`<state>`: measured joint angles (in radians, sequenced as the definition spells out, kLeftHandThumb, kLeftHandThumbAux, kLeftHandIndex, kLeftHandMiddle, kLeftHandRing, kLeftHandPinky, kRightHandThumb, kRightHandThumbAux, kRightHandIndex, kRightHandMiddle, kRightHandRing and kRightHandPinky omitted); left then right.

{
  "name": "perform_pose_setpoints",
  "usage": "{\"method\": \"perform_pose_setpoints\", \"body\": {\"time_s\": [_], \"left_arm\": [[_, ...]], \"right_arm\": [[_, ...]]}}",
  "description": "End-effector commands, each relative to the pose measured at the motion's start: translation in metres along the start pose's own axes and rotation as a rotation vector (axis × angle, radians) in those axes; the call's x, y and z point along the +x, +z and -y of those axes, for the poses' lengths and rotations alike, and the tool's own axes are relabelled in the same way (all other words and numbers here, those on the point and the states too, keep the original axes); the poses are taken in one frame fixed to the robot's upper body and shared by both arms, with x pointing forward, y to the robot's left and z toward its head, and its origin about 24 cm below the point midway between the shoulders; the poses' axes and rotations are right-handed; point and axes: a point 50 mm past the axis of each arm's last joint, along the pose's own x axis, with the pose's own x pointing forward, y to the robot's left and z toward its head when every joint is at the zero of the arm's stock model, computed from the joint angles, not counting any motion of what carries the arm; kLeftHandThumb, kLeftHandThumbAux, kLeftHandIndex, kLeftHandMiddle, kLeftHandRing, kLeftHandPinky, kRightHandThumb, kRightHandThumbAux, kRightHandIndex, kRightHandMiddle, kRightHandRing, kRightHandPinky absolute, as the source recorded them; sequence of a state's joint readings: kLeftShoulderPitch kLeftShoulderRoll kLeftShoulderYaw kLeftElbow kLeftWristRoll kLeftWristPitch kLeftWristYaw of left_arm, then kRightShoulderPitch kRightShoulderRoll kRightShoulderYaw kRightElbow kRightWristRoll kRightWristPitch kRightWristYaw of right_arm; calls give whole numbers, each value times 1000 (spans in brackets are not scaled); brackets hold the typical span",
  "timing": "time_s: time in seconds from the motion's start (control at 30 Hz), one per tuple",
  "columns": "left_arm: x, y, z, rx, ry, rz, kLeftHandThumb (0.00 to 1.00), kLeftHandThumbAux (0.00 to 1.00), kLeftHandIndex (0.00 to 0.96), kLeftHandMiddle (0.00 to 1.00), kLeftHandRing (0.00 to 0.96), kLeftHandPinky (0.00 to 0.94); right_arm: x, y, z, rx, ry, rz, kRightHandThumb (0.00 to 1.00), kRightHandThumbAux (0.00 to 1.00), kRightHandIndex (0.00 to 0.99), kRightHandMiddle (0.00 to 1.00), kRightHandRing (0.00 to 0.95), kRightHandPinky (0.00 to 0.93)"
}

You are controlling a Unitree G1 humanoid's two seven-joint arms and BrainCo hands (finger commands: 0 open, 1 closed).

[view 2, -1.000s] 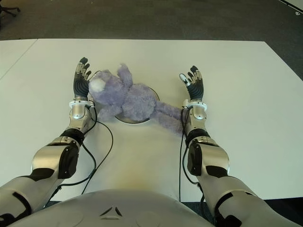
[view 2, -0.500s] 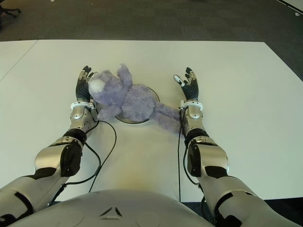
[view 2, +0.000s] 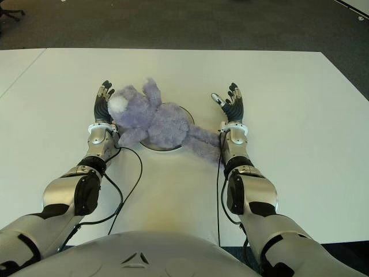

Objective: Put the doll into the plate.

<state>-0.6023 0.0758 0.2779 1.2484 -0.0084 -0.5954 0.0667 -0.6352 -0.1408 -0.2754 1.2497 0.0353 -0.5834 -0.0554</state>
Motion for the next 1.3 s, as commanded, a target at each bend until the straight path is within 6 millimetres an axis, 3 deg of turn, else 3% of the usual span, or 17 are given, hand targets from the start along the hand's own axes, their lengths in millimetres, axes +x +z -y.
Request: {"method": "perform_pose_setpoints", "body": {"time_s": [0.03,0.4,1.3], "left_arm": [[-54,-78,0,48,9,-387,0,740,53,71,74,114],[-53,-78,0,71,3,-401,0,805,60,78,83,121],[-52,-78,-4,107,-5,-402,0,814,48,64,77,118]], "right_arm": [[-60,-83,-7,50,-25,-389,0,742,12,0,0,1],[-59,-85,-8,11,-19,-420,0,788,16,1,0,30],[-61,-85,-12,-11,-30,-418,0,825,39,28,28,61]]}}
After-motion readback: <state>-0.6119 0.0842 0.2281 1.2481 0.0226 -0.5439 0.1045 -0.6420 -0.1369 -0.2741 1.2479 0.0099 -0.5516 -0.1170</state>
